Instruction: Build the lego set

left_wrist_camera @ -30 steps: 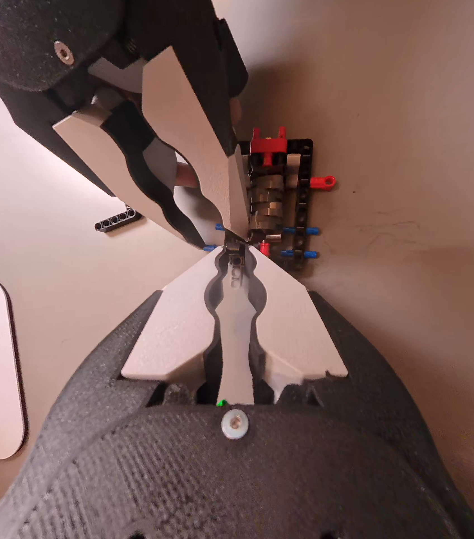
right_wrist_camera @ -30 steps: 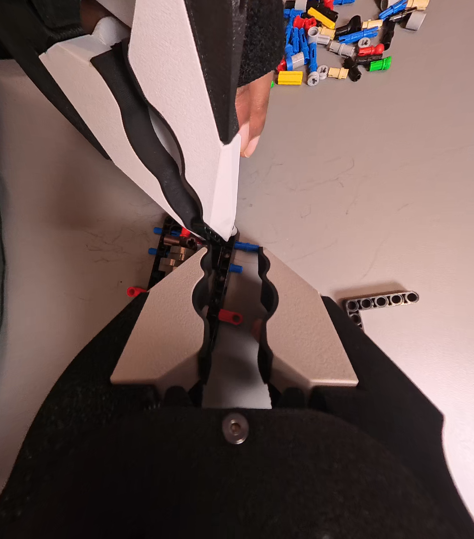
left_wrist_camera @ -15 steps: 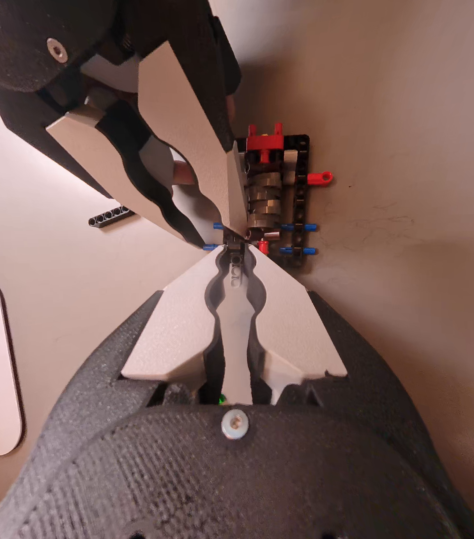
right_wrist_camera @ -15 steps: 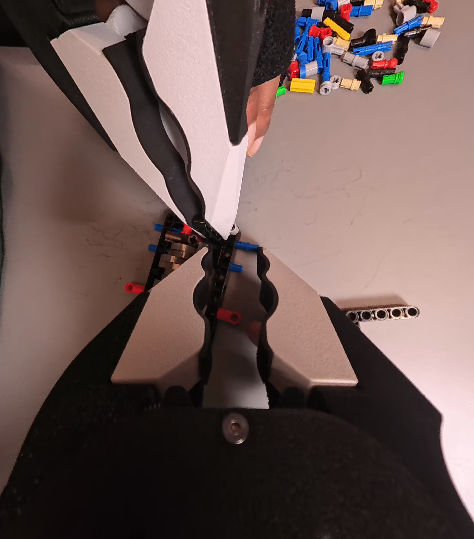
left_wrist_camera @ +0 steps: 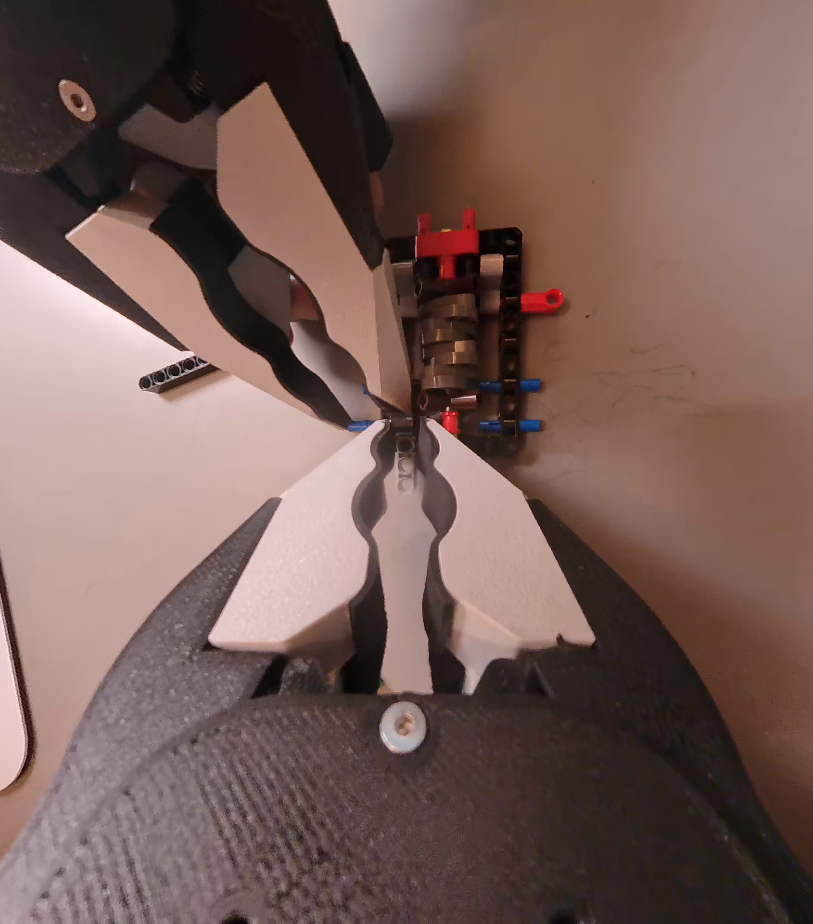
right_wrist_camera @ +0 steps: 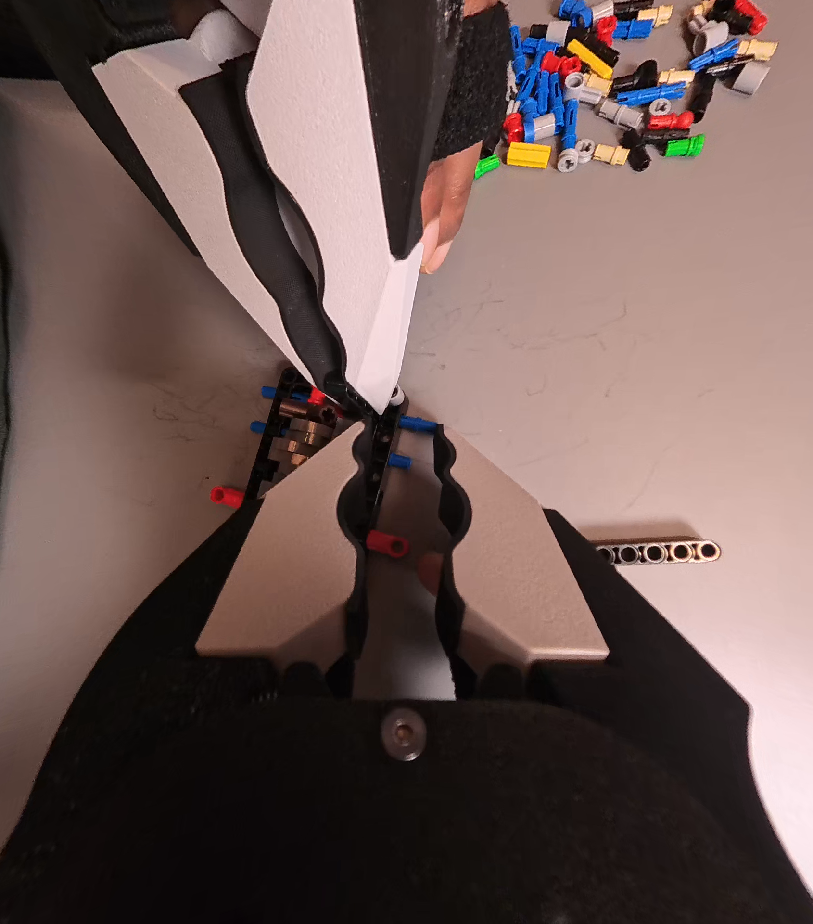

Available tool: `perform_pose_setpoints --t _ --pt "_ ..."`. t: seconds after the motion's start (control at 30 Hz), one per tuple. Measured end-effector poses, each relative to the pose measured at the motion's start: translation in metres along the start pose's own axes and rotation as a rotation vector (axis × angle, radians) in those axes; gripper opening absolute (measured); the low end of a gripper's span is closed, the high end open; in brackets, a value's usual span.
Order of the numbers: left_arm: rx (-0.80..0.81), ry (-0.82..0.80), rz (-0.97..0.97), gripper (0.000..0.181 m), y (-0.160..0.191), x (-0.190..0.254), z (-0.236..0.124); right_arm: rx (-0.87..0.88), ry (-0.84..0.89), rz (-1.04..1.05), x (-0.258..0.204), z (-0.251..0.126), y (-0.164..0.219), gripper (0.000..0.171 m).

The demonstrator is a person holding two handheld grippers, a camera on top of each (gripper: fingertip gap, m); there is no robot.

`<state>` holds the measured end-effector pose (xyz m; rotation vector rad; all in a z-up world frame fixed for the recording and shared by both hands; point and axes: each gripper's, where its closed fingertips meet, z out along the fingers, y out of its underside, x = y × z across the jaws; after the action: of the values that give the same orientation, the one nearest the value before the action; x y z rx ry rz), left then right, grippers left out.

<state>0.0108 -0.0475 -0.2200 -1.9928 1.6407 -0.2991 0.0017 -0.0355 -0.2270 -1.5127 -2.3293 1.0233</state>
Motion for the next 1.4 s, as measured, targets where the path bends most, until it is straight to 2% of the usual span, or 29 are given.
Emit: perform_pose_setpoints --t 0.43,0.53,0.6,0.7,0.77,0.83,0.93,1.07,1.17,1.27,1.33,1.4 --pt "0.006 0.014 -0.005 0.008 0.000 0.003 -0.001 -0.011 0.000 -0.020 -0.003 0.001 0.000 0.021" --pt "0.030 0.003 -0.084 0.011 0.000 -0.003 -0.003 -0.004 0.019 0.044 0.001 -0.002 0.000 0.021" --pt "0.081 -0.027 -0.151 0.034 -0.002 -0.012 -0.011 -0.014 0.031 0.095 0.001 -0.006 0.003 0.019" --pt "0.202 -0.070 -0.311 0.034 -0.006 -0.023 -0.038 0.064 0.064 0.195 0.006 -0.024 0.005 0.025" --pt "0.199 -0.088 -0.389 0.038 0.001 -0.016 -0.043 0.100 0.096 0.209 0.004 -0.039 0.012 0.026" --pt "0.219 -0.033 -0.480 0.045 -0.001 0.005 -0.034 0.110 0.085 0.201 -0.009 -0.048 0.023 0.030" --pt "0.192 -0.046 -0.474 0.048 0.000 0.019 -0.013 0.087 0.035 0.234 -0.035 -0.045 0.038 0.045" --pt "0.163 -0.092 -0.430 0.039 0.001 0.007 -0.008 0.063 0.044 0.257 -0.059 -0.033 0.046 0.050" --pt "0.130 -0.207 -0.428 0.038 0.010 -0.011 -0.018 0.046 0.118 0.249 -0.071 -0.027 0.045 0.049" --pt "0.151 -0.252 -0.472 0.050 0.016 -0.011 -0.031 0.106 0.038 0.237 -0.106 -0.013 0.032 0.048" --pt "0.212 -0.172 -0.539 0.058 0.012 0.005 -0.033 0.153 -0.002 0.190 -0.121 -0.011 0.026 0.048" --pt "0.239 -0.077 -0.616 0.072 0.010 0.026 -0.031 0.217 0.059 0.193 -0.106 -0.023 0.025 0.045"
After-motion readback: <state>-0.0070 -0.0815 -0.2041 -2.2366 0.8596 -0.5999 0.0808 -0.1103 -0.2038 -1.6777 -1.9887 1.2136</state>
